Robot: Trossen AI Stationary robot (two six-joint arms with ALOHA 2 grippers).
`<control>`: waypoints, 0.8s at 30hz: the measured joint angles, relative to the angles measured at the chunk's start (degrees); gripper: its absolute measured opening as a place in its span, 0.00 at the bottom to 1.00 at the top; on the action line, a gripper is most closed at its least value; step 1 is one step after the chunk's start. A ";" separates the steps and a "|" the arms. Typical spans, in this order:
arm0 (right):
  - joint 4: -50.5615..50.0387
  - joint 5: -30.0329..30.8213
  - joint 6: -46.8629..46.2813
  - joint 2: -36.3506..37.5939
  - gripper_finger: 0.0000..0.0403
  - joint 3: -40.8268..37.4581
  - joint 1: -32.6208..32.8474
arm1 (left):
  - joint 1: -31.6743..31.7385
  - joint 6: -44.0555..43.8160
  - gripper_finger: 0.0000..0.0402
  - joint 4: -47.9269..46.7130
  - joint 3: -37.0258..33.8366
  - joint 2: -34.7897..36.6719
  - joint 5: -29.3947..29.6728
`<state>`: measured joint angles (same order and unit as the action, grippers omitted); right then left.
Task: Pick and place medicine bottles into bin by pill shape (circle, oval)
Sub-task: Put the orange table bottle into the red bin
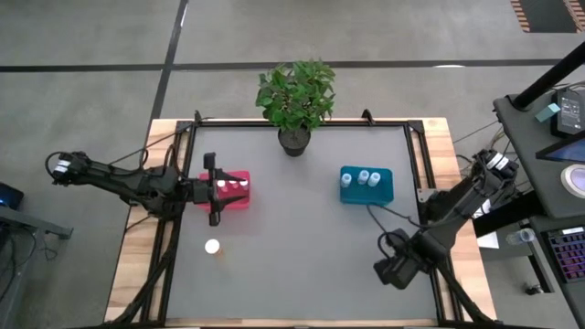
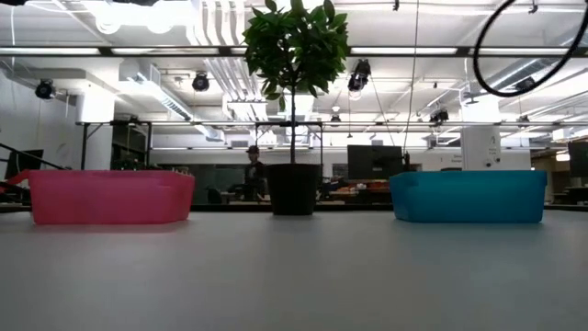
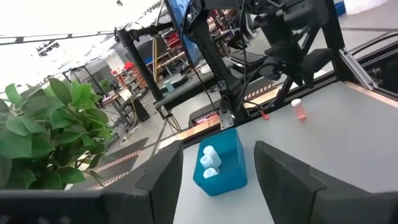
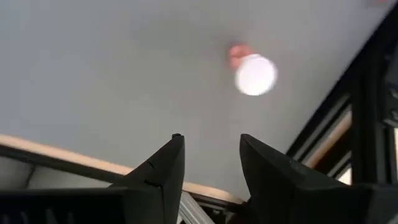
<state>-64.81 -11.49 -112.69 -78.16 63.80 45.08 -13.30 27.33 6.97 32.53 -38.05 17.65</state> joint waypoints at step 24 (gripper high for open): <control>11.59 0.02 -1.24 4.52 0.53 -17.57 0.06 | 0.04 0.07 0.45 0.17 0.00 -0.52 0.02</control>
<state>-53.22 -11.46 -113.93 -73.64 46.23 45.15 -13.26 27.40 7.14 32.53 -38.57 17.67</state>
